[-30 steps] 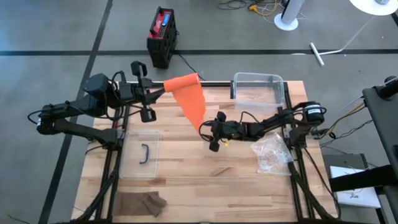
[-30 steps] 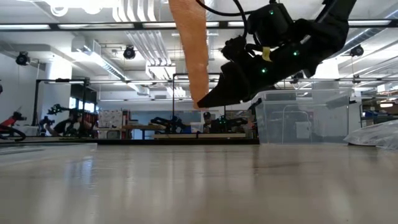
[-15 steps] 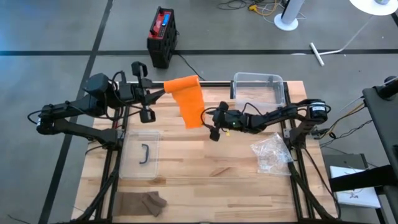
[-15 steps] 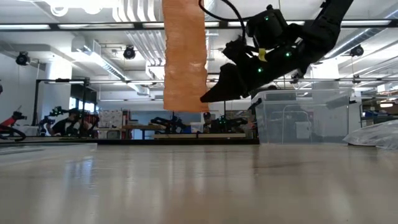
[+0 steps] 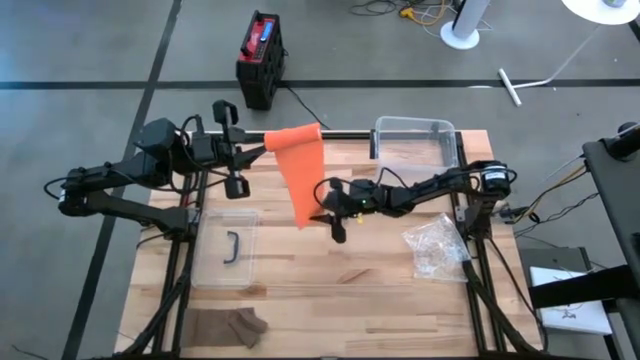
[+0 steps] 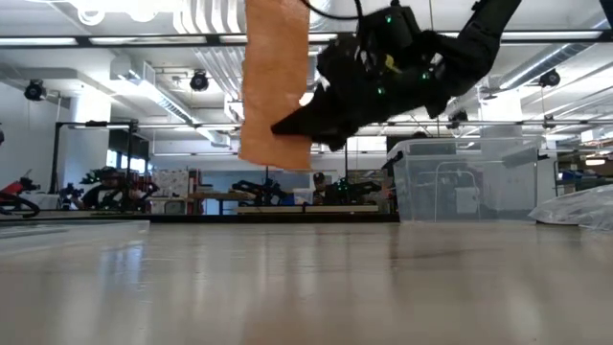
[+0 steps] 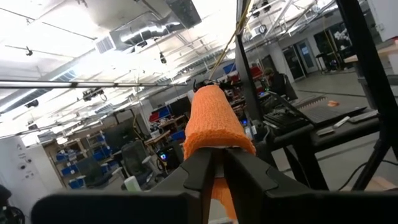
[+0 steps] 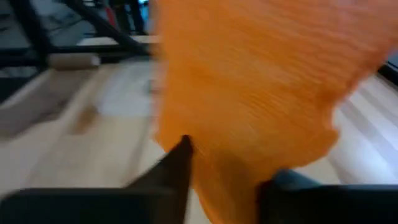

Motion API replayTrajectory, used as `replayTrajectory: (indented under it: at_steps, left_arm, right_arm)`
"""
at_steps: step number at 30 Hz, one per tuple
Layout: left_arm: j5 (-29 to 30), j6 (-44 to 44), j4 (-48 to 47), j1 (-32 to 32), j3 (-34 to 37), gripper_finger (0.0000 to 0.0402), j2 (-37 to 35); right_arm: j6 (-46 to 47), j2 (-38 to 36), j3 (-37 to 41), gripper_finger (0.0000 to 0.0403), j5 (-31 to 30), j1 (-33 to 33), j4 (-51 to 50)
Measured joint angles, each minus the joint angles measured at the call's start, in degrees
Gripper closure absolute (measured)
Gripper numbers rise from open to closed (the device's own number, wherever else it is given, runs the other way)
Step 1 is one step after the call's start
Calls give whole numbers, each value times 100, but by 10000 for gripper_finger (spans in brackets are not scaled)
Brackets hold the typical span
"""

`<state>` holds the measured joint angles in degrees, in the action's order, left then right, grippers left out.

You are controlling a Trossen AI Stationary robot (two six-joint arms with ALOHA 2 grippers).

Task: Roll bandage
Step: Roll the orange bandage

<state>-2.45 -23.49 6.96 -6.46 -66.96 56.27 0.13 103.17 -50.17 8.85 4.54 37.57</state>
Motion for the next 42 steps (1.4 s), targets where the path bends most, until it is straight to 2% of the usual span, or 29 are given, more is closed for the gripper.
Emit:
replayTrajectory:
  at_steps: [2,3,12,15,19,27,31,37,42]
  left_arm:
    - [52,-10,-46,-2,0,363,-10]
    - [111,-21,-78,-2,0,364,-21]
    - [862,-441,-585,-12,0,356,-47]
    - [977,-516,-723,-13,2,359,9]
    - [1014,-539,-833,-19,35,366,198]
    - [1059,-473,-850,-19,63,355,837]
    - [1059,-433,-842,-19,67,359,1186]
    - [1061,-230,-974,-19,68,362,1578]
    - [1057,-212,-1005,-8,68,354,1699]
  right_arm:
    - [-16,-156,-19,381,15,-188,-172]
    - [-13,-281,-26,389,9,-300,-221]
    - [51,-2050,-224,400,-439,-1631,-1272]
    - [-270,-2571,-684,401,-772,-2087,-1757]
    - [-943,-2870,-1674,402,-1239,-2453,-2766]
    - [-1949,-2624,-4063,403,-1351,-2181,-4349]
    - [-2273,-2377,-5093,403,-1359,-1794,-4678]
    - [-2557,-2032,-6474,403,-1347,-1122,-5217]
    - [-2586,-1798,-7220,403,-1292,-799,-5778]
